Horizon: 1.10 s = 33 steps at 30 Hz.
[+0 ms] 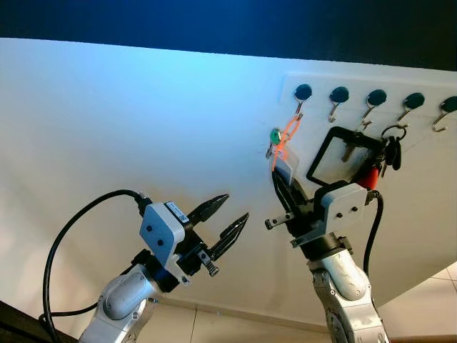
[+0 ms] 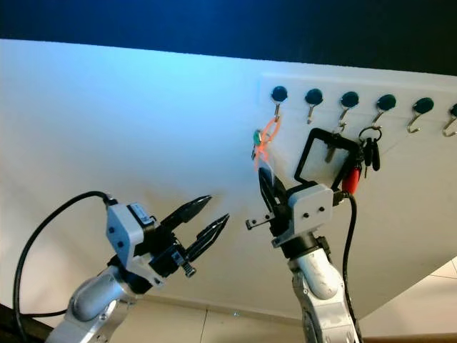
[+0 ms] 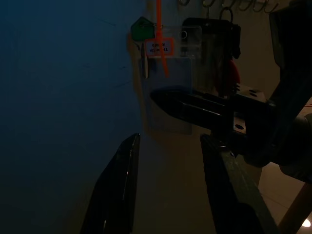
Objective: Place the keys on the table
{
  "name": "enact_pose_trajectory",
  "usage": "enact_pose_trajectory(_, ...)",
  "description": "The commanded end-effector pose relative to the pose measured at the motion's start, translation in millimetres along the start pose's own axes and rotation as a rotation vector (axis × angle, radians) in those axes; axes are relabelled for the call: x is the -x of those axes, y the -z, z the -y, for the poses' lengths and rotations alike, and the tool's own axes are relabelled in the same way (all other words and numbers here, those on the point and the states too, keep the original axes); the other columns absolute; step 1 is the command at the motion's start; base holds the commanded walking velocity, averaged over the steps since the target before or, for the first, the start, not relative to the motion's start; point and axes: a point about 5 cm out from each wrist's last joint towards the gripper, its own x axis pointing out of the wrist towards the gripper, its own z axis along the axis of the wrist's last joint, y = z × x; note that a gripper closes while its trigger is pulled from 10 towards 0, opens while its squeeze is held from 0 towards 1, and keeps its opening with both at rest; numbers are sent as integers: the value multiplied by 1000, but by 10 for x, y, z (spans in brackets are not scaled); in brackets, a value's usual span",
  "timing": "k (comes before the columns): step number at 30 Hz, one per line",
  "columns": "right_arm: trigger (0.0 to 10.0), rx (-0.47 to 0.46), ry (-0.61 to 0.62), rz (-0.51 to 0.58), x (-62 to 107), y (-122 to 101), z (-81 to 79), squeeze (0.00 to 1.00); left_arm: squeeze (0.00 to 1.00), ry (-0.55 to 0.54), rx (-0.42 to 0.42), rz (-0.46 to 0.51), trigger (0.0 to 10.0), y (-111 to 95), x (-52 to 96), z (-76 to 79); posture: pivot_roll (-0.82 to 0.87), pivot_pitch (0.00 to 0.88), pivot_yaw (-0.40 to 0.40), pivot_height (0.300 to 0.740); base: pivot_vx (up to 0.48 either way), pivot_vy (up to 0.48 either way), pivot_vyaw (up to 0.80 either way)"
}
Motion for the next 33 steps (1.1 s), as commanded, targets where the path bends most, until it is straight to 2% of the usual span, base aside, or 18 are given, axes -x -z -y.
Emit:
enact_pose_trajectory(1, 0, -5, 6, 19, -7, -36, 2, 0, 0, 12, 26, 21, 10000, -26, -34, 44, 34, 102, 0, 740, 0, 0, 0)
enact_pose_trajectory(8, 0, 1, 19, 48, -27, -90, 18, 0, 0, 31, 23, 27, 10000, -52, -59, 66, 34, 102, 2, 740, 0, 0, 0)
enact_pose_trajectory(12, 0, -11, 39, 102, -74, -212, 25, 0, 0, 35, 17, 31, 10000, -74, -61, 62, 34, 107, 3, 740, 0, 0, 0)
enact_pose_trajectory(16, 0, -19, 21, 160, -109, -338, -28, 0, 0, 40, 16, 31, 10000, -83, -63, 70, 33, 108, 5, 740, 0, 0, 0)
enact_pose_trajectory(26, 0, -25, -8, 210, -123, -455, -102, 0, 0, 45, 20, 34, 10000, -90, -71, 87, 31, 110, 5, 740, 0, 0, 0)
enact_pose_trajectory(29, 0, -18, -27, 191, -69, -406, -129, 0, 0, 6, 27, 21, 10000, -41, -39, 51, 33, 110, 4, 740, 0, 0, 0)
enact_pose_trajectory(31, 0, -2, -18, 134, 62, -250, -110, 0, 0, -78, 23, -15, 10000, 82, 58, -44, 32, 108, 4, 740, 0, 0, 0)
enact_pose_trajectory(33, 0, -2, -18, 134, 62, -250, -110, 0, 0, -78, 23, -15, 10000, 82, 58, -44, 32, 108, 4, 740, 0, 0, 0)
